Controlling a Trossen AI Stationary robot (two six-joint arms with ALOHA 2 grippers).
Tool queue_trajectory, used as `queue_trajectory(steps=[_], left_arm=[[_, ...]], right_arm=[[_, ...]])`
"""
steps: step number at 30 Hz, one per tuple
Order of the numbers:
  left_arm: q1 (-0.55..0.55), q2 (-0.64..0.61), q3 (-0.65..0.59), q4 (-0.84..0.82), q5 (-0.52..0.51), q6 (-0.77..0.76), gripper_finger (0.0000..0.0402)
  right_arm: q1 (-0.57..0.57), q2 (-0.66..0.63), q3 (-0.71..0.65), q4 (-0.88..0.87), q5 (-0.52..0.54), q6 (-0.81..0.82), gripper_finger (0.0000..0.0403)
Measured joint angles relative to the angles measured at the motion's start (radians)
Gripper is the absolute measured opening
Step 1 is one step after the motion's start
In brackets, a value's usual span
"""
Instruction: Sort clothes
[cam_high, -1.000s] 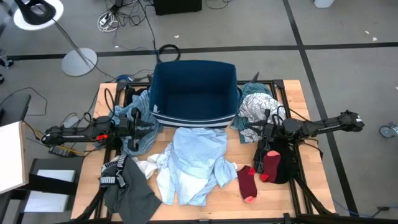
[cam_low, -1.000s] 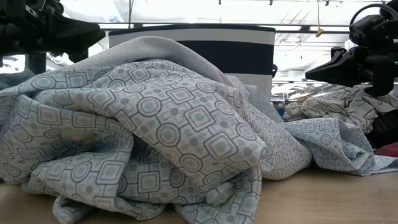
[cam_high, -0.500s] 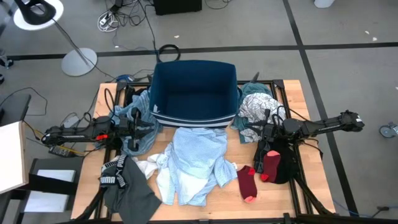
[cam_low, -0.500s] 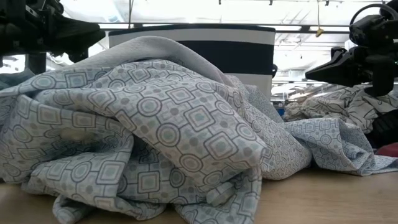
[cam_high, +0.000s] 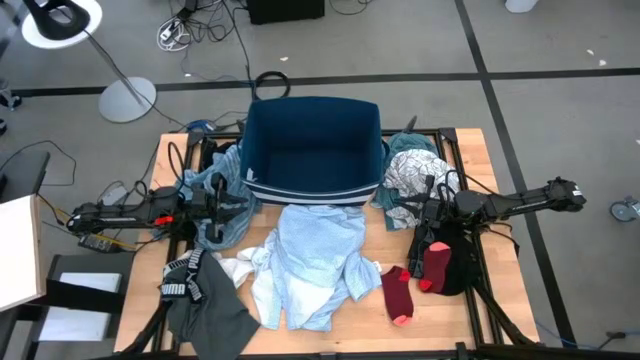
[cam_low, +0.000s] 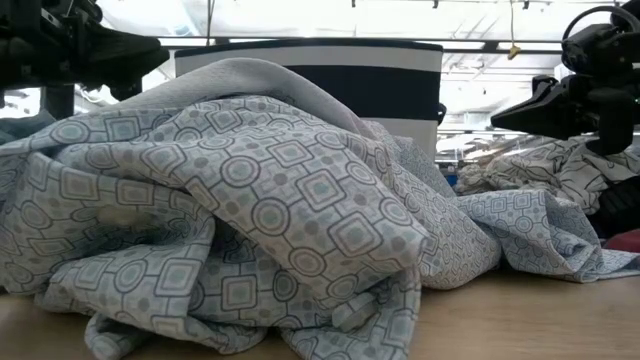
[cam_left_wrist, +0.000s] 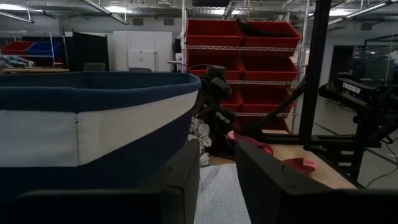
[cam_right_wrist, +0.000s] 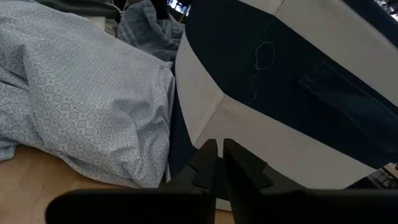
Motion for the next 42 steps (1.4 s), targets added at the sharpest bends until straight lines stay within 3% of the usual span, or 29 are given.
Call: queue_trajectory(steps=[19, 24, 28, 34, 42], left_arm=[[0.0, 0.0, 0.0, 0.334, -0.003, 0.001, 0.0109], [0.0, 0.0, 0.005, 0.364, -0.105, 0.001, 0.0109], [0.0, 0.015, 0.073, 0.336, -0.12, 0.031, 0.0109], [0.0, 0.111, 0.335, -0.043, -0.128, 0.041, 0.0109], [-0.024, 0.45, 0.737, -0.548, -0.13, -0.091, 0.0109]], right_arm=[[0.0, 0.0, 0.0, 0.0, 0.0, 0.0, 0.0027], [0.0, 0.0, 0.0, 0.0, 0.0, 0.0, 0.0027], [0.0, 0.0, 0.0, 0.0, 0.0, 0.0, 0.0027], [0.0, 0.0, 0.0, 0.0, 0.0, 0.0, 0.0027], [0.0, 0.0, 0.0, 0.0, 0.0, 0.0, 0.0027]])
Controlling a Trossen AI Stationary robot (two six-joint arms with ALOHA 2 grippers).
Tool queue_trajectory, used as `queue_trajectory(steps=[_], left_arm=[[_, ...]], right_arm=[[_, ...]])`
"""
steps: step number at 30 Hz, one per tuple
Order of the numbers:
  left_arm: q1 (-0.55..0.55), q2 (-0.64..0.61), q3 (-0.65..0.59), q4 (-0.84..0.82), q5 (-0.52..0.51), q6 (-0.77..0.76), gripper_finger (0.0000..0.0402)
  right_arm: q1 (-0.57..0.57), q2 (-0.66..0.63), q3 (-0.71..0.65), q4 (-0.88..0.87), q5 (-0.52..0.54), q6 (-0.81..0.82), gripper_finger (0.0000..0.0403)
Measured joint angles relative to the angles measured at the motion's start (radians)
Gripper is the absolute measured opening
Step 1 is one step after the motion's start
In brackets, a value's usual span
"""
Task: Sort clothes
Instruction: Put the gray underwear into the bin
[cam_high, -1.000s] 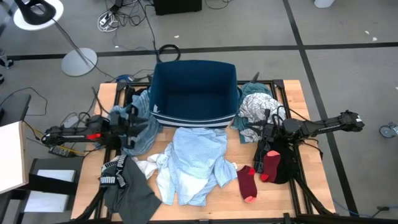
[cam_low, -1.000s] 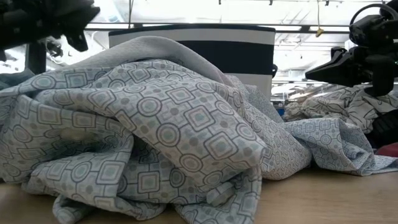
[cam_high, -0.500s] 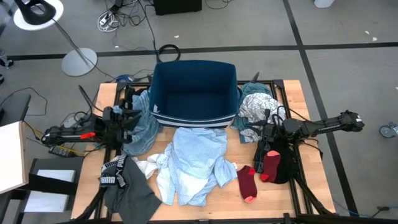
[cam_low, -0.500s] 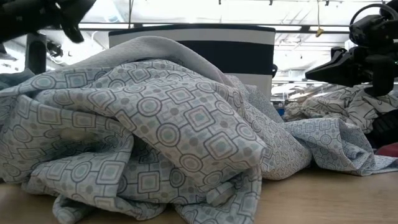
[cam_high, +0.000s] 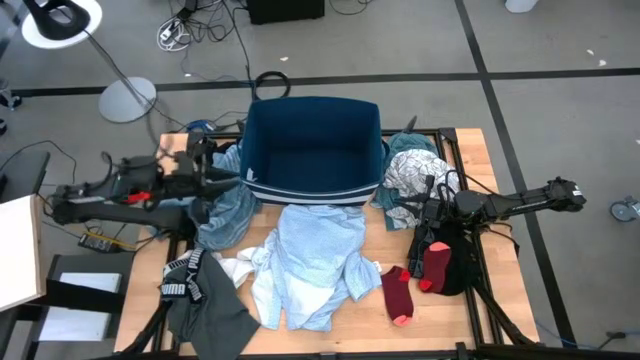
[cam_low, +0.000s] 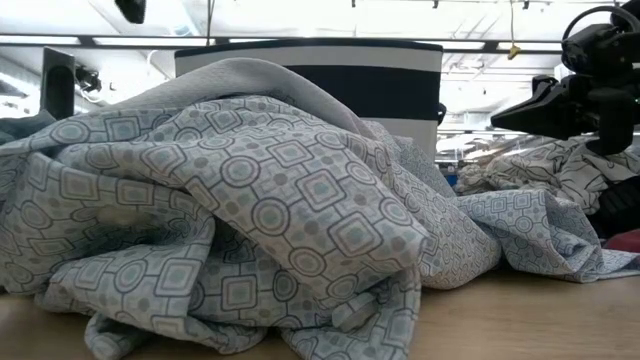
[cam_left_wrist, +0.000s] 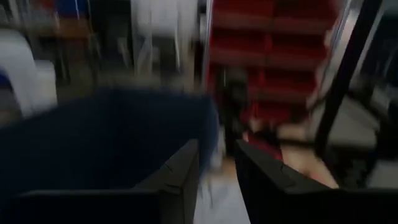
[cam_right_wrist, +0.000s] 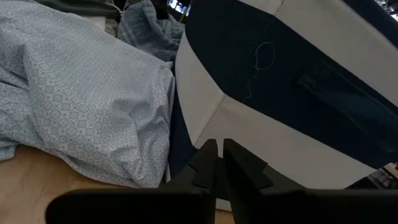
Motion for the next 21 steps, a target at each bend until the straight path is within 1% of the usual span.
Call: queue_trajectory(steps=[5, 10, 12, 15, 21], left_arm=[[-0.042, 0.208, 0.22, -0.312, 0.0, -0.125, 0.0109], [-0.077, 0.334, 0.371, -0.596, -0.023, -0.247, 0.0109], [-0.094, 0.358, 0.4, -0.679, -0.03, -0.31, 0.0109], [-0.136, 0.374, 0.404, -0.772, -0.016, -0.435, 0.0109], [-0.279, 0.397, 0.404, -0.974, -0.036, -0.786, 0.0109]], right_arm=[[0.0, 0.0, 0.0, 0.0, 0.0, 0.0, 0.0027], [0.0, 0.0, 0.0, 0.0, 0.0, 0.0, 0.0027], [0.0, 0.0, 0.0, 0.0, 0.0, 0.0, 0.0027], [0.0, 0.0, 0.0, 0.0, 0.0, 0.0, 0.0027], [0.0, 0.0, 0.0, 0.0, 0.0, 0.0, 0.0027]])
